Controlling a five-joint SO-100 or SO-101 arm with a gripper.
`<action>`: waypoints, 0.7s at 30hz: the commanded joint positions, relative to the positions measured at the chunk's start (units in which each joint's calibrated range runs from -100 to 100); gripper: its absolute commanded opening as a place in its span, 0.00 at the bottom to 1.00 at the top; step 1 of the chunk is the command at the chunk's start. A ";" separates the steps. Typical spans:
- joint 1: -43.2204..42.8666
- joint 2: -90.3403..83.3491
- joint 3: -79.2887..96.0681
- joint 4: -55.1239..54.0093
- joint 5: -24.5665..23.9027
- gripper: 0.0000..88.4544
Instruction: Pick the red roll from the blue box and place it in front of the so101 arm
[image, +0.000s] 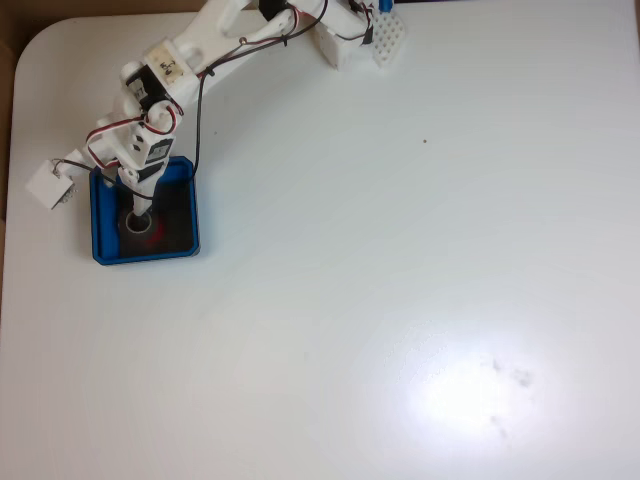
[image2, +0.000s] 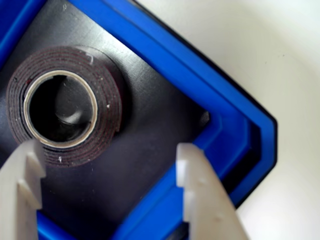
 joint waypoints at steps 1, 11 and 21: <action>0.44 0.93 -3.89 0.07 0.08 0.28; 0.24 3.27 -5.60 -0.09 0.34 0.28; 0.24 9.79 -12.70 -0.09 0.43 0.28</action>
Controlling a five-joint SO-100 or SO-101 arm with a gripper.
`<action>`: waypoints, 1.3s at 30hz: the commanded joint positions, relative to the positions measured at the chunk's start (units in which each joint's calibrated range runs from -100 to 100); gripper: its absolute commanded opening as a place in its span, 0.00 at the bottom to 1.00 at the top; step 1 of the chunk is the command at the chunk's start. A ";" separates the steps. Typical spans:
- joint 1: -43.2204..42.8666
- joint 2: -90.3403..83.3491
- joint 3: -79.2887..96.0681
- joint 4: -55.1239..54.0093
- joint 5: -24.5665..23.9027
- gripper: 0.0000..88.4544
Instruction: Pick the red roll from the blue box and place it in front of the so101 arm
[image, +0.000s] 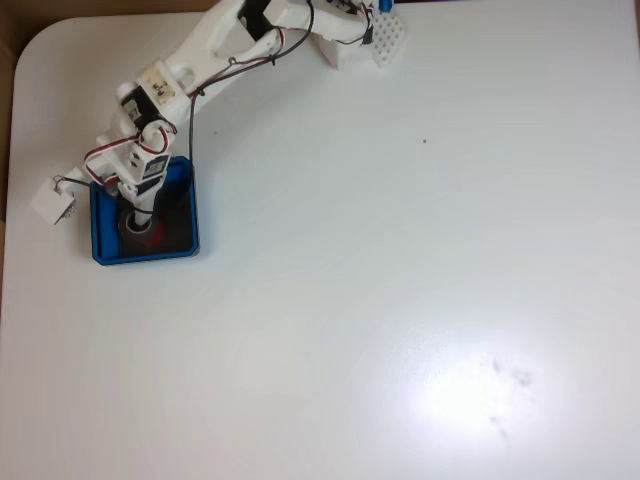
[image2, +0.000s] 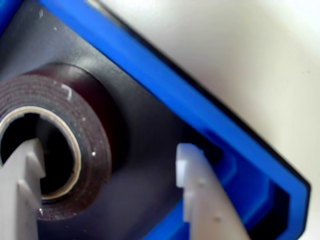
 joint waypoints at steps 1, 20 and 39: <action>0.24 -0.54 -3.91 -0.09 0.35 0.28; 0.24 2.47 -3.73 -0.09 0.35 0.26; -0.34 0.22 -3.46 0.07 0.35 0.01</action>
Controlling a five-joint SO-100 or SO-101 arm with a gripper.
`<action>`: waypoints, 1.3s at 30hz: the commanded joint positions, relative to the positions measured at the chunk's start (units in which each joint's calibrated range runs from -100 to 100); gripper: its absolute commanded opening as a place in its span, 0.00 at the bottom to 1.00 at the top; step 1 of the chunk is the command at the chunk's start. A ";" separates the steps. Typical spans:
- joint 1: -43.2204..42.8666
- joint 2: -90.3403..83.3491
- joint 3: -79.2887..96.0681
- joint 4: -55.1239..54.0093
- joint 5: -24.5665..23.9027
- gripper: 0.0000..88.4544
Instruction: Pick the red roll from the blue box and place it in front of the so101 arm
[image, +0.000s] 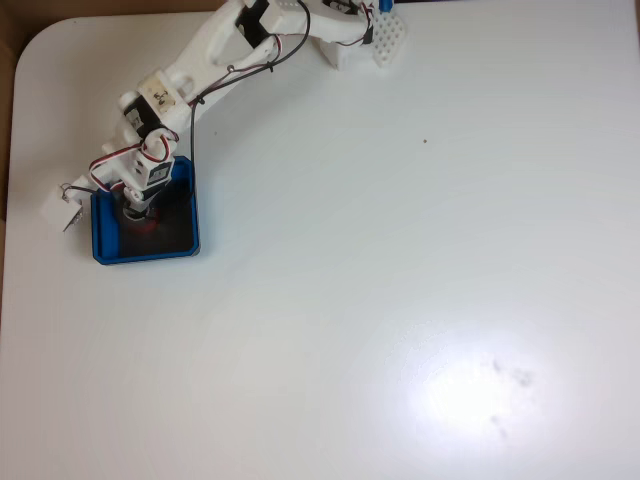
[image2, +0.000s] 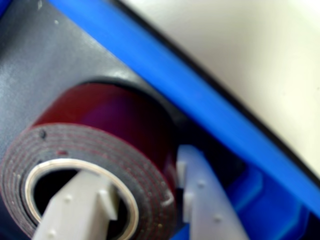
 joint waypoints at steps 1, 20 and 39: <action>-0.34 -4.01 -2.56 0.24 0.26 0.01; -14.31 -28.25 0.49 12.86 0.44 0.01; -52.51 -52.08 41.46 29.78 0.18 0.01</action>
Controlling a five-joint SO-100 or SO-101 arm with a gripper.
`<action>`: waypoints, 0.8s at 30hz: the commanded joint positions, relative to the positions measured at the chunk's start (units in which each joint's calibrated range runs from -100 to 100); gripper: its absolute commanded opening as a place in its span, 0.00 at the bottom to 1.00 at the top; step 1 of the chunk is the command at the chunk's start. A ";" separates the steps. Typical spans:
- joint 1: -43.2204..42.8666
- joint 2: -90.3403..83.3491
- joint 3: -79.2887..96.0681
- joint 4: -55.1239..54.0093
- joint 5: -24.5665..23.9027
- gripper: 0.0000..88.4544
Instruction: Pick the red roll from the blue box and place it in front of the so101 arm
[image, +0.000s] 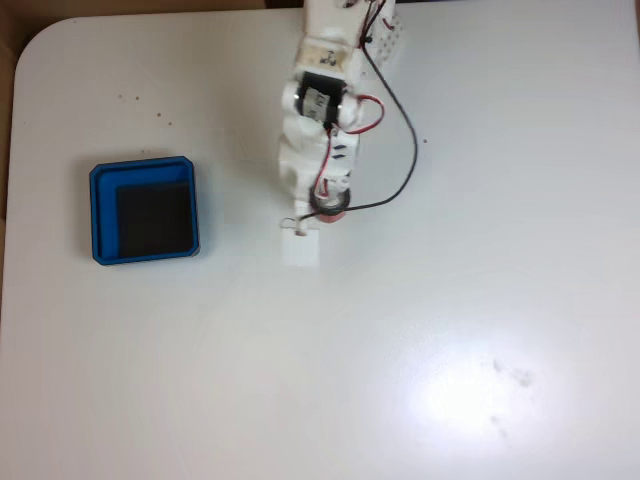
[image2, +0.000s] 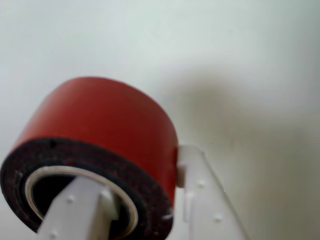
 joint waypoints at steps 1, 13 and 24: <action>-5.59 -4.75 6.22 0.47 0.00 0.01; -7.44 -4.75 21.58 -14.47 -0.08 0.01; -7.25 -4.75 31.56 -31.22 -0.08 0.01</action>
